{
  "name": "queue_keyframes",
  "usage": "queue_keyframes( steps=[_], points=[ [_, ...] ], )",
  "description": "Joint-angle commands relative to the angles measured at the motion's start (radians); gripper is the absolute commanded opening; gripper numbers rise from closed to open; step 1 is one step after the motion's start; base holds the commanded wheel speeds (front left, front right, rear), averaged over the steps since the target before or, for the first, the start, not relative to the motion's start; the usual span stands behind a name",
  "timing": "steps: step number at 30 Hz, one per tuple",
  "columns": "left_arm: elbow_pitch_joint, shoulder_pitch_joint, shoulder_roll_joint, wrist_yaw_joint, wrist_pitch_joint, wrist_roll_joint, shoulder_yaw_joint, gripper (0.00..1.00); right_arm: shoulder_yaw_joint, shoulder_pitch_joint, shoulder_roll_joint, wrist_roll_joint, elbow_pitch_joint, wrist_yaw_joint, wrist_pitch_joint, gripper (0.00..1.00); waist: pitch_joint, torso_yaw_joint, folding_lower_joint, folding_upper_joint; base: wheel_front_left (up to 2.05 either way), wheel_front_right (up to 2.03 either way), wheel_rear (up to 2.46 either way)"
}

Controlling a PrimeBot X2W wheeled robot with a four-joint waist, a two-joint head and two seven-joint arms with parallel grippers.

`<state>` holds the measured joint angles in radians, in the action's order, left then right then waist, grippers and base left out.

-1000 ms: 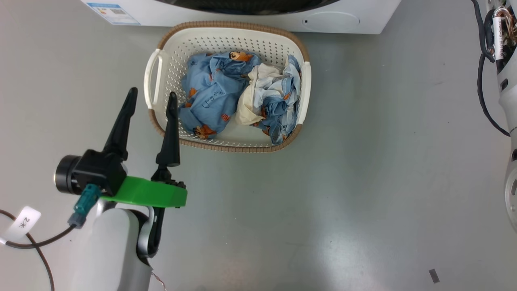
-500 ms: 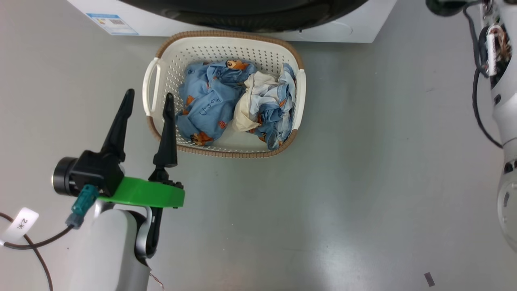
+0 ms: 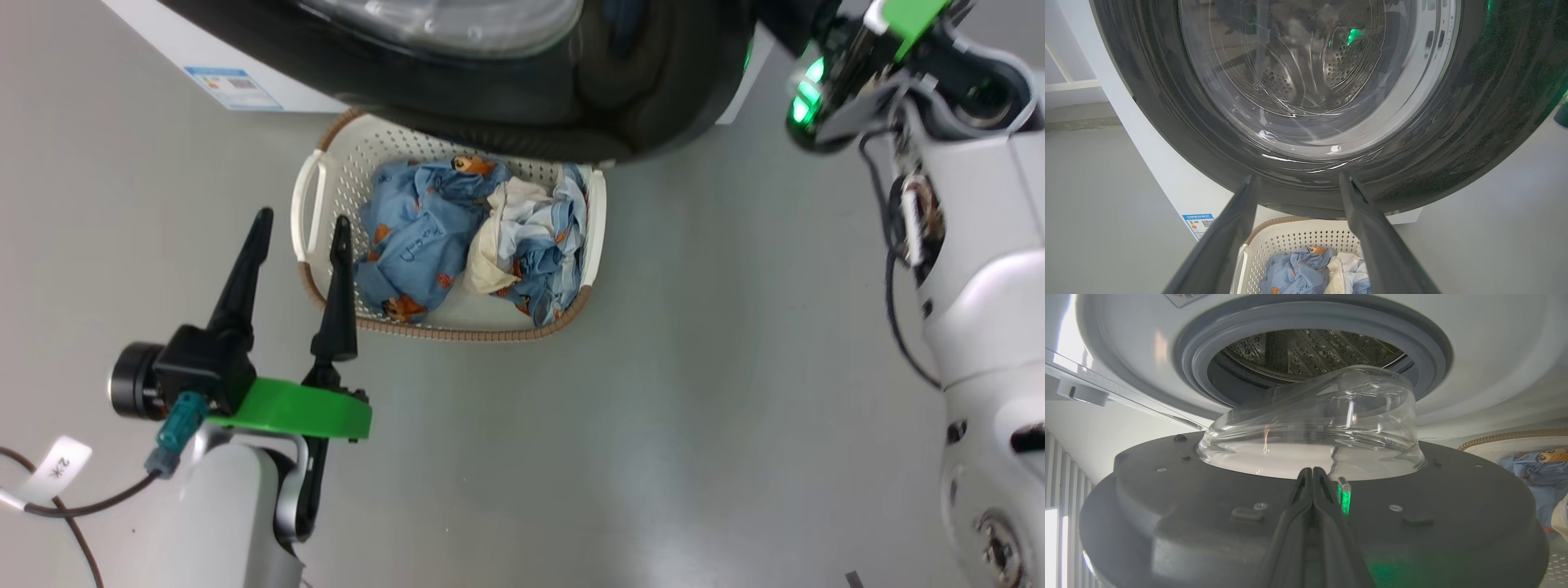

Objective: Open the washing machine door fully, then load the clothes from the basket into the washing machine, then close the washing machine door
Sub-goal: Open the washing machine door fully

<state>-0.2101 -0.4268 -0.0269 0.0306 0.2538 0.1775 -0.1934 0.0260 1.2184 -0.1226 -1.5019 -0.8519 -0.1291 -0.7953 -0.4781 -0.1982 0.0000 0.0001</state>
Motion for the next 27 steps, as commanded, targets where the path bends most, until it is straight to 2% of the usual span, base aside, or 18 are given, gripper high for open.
queue_keyframes(
  steps=[1, 14, 19, 27],
  points=[
    [0.016, 0.020, -0.023, -0.004, 0.008, -0.005, 0.036, 1.00, -0.016, -0.026, 0.043, -0.019, 0.041, -0.002, -0.020, 0.00, 0.019, 0.002, 0.0000, -0.0001, 0.00, 0.00, 0.00],
    [-0.021, 0.096, -0.023, 0.016, 0.008, -0.030, 0.045, 1.00, -0.067, -0.275, 0.070, -0.088, 0.180, -0.002, -0.051, 0.00, 0.151, 0.000, 0.0000, -0.0001, 0.00, 0.00, 0.00],
    [-0.034, 0.125, -0.023, 0.027, 0.008, -0.039, 0.044, 1.00, -0.133, -0.348, 0.072, -0.132, 0.211, -0.002, -0.033, 0.00, 0.203, 0.000, 0.0000, -0.0001, 0.00, 0.00, 0.00],
    [-0.058, 0.181, -0.023, 0.042, 0.008, -0.046, 0.029, 1.00, -0.260, -0.454, 0.072, -0.210, 0.236, -0.002, 0.060, 0.00, 0.297, -0.013, 0.0000, -0.0001, 0.00, 0.00, 0.00]
  ],
)
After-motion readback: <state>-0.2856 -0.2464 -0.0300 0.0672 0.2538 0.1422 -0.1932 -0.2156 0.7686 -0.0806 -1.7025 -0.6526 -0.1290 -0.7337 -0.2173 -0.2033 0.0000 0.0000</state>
